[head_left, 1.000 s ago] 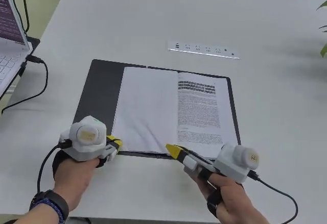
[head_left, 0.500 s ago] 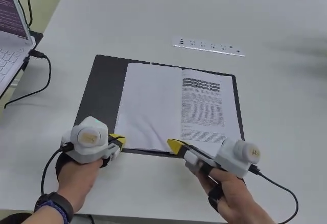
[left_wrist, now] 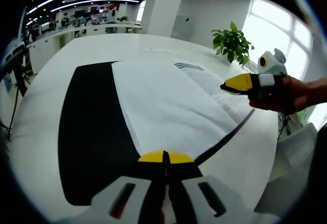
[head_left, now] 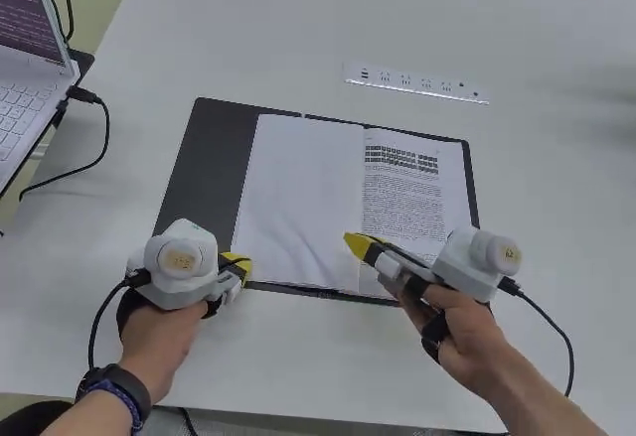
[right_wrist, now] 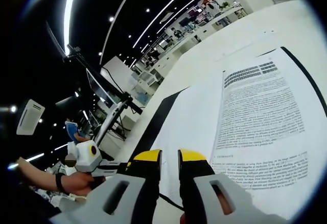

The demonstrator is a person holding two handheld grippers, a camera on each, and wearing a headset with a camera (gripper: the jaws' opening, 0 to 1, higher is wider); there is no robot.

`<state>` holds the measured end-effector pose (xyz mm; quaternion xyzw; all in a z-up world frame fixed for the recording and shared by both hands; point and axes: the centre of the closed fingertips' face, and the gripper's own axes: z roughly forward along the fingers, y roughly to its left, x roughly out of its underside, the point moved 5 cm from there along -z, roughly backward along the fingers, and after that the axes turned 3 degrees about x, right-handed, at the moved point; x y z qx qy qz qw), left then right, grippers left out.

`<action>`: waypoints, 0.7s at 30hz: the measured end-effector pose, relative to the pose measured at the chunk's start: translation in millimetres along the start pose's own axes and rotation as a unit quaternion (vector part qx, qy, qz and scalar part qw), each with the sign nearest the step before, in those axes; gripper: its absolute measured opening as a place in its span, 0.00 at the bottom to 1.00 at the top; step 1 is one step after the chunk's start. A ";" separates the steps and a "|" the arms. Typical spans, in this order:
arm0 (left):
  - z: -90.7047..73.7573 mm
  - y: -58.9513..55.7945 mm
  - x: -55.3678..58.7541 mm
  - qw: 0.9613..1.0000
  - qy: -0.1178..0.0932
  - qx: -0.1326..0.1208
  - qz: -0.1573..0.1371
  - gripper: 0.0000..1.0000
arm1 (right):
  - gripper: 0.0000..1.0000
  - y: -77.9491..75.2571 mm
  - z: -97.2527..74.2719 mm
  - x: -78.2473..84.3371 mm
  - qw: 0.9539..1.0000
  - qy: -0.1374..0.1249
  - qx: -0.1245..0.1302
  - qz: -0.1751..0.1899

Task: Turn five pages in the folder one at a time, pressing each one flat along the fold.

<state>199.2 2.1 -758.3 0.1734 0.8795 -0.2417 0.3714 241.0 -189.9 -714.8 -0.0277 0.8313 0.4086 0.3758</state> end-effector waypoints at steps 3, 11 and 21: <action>0.3 0.0 -0.2 1.000 0.001 -0.001 0.000 0.00 | 0.10 -5.3 7.6 -4.3 1.000 -0.003 0.002 0.001; 0.2 -0.5 -0.3 1.000 0.000 0.000 -0.003 0.00 | 0.05 -20.1 28.1 -12.2 1.000 -0.005 0.013 0.007; 1.3 1.0 0.4 1.000 0.000 0.002 -0.001 0.00 | 0.00 -48.0 43.4 -23.5 0.998 -0.030 0.051 0.026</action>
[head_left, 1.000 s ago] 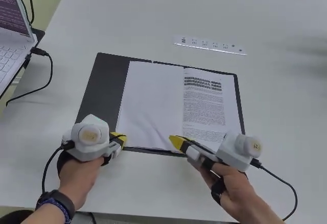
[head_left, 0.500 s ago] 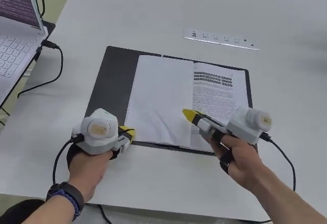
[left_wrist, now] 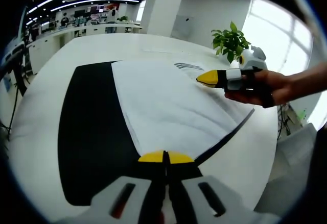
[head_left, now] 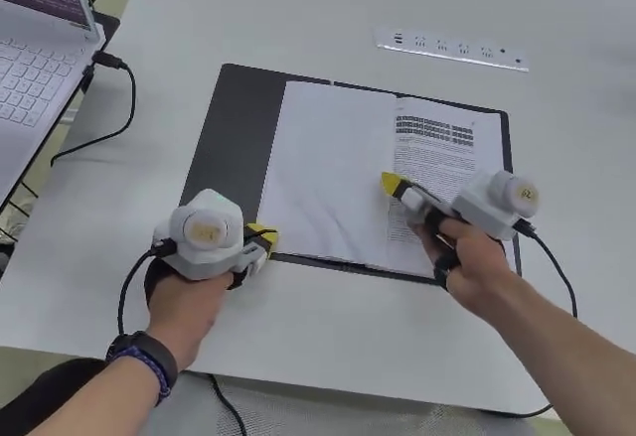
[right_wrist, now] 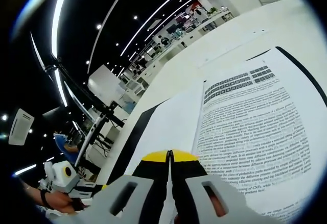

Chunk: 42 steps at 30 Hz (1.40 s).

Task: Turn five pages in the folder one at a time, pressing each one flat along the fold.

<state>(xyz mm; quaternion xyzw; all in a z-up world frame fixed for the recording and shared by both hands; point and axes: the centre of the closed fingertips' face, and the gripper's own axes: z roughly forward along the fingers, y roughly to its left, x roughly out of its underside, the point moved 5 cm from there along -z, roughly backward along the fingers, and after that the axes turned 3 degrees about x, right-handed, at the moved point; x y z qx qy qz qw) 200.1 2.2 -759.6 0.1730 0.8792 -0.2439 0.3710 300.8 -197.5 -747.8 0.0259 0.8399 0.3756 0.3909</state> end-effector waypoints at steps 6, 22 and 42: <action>0.1 0.8 -0.2 1.000 0.000 0.004 0.001 0.00 | 0.00 -5.5 3.0 2.2 1.000 0.003 0.000 0.004; 0.6 1.6 -0.4 1.000 -0.004 0.004 -0.016 0.00 | 0.00 -8.1 25.9 -18.5 1.000 -0.027 -0.001 0.012; 0.9 1.6 -0.1 1.000 -0.005 0.008 -0.014 0.00 | 0.00 -3.0 42.6 -39.0 0.996 -0.074 0.018 0.045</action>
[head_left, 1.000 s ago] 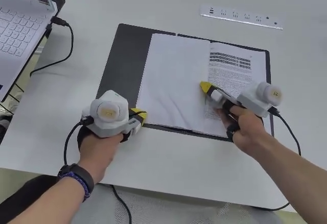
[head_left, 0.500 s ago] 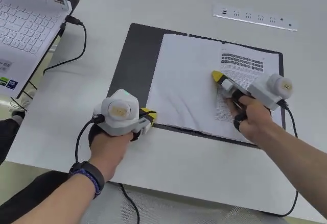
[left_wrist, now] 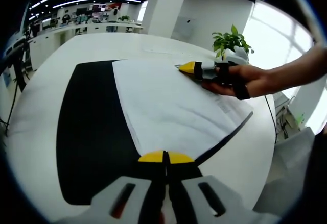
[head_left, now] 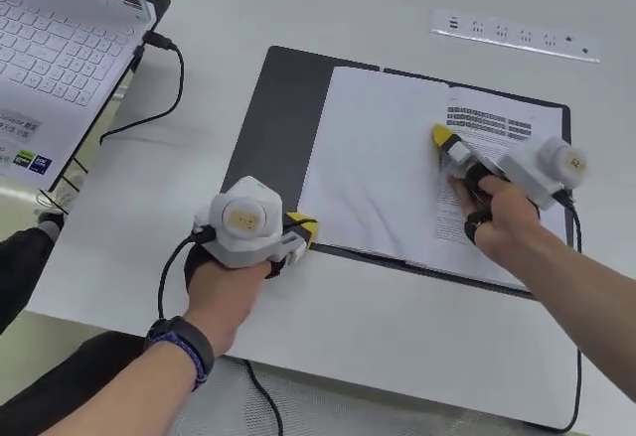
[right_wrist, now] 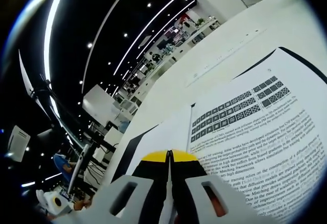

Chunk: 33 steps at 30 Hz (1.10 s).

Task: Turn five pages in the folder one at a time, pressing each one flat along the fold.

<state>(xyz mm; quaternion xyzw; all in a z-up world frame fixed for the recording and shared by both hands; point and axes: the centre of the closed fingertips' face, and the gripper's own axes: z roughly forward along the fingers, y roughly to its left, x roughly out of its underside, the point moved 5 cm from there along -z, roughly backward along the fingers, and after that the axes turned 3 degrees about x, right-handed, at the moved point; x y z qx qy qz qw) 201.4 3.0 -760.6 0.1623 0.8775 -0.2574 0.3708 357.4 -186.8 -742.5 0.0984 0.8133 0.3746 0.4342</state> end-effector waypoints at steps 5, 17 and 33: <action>-0.2 -0.2 -0.2 1.000 0.000 0.001 0.003 0.00 | 0.00 -2.4 7.4 -6.0 1.000 -0.012 0.004 0.006; -1.1 0.3 0.4 1.000 -0.004 0.004 -0.006 0.00 | 0.00 -5.3 22.2 -19.3 0.998 -0.040 0.023 0.040; -2.1 1.0 0.1 1.000 -0.004 0.008 -0.011 0.00 | 0.00 -7.1 43.6 -38.1 0.997 -0.047 0.041 0.044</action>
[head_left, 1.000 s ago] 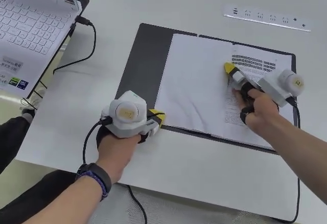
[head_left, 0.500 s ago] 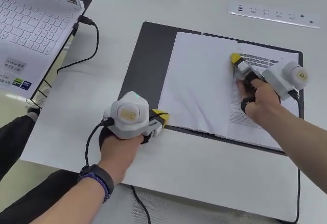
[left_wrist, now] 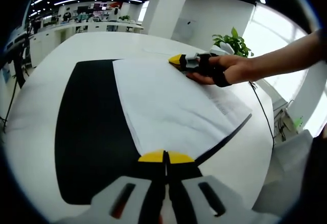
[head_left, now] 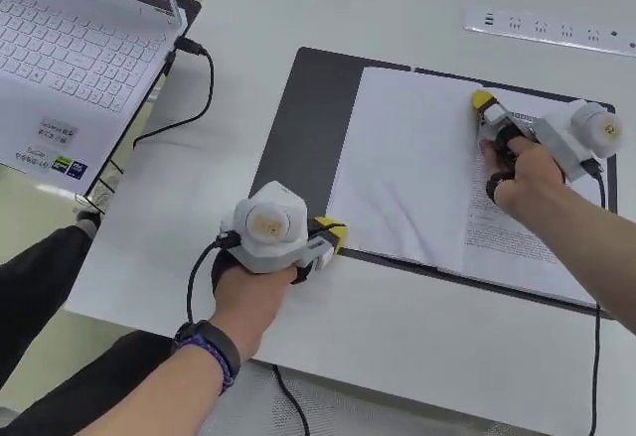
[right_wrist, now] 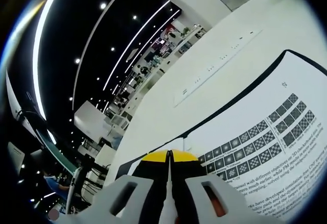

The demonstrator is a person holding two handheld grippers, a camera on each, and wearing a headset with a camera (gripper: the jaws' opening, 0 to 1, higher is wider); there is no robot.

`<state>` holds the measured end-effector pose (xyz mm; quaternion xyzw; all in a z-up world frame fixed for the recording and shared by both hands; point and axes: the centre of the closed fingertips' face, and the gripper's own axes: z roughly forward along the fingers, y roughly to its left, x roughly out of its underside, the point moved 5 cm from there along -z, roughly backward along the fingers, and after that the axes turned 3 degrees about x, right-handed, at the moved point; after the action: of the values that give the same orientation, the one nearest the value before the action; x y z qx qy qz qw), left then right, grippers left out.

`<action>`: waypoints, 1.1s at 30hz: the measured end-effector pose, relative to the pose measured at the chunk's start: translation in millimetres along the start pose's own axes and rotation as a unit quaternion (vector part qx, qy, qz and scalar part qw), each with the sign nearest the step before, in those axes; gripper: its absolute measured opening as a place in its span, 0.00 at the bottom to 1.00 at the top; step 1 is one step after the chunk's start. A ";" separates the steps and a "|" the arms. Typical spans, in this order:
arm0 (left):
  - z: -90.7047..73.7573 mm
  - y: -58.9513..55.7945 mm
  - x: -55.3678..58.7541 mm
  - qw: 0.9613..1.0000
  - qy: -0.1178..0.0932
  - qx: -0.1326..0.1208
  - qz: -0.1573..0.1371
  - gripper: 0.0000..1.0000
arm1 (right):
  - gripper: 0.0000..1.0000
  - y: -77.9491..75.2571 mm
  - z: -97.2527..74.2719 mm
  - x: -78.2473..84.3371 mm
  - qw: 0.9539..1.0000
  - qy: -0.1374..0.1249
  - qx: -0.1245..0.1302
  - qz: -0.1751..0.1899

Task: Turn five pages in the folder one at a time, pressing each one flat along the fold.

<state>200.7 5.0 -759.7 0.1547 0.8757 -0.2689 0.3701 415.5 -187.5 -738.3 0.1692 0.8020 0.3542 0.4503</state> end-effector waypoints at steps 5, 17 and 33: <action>0.1 -0.1 0.1 1.000 0.000 -0.002 0.008 0.00 | 0.00 -0.1 -7.6 4.6 1.000 0.016 -0.010 -0.013; 0.3 0.0 0.4 1.000 0.001 0.002 0.013 0.00 | 0.00 0.6 -37.8 26.5 0.999 0.024 -0.040 -0.023; 0.7 0.0 1.0 1.000 0.006 0.008 0.030 0.00 | 0.00 -4.2 -79.5 53.0 0.997 0.034 -0.063 -0.028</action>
<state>200.4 4.7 -760.9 0.1850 0.8709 -0.2635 0.3714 320.3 -192.1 -745.9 0.1057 0.7972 0.3971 0.4422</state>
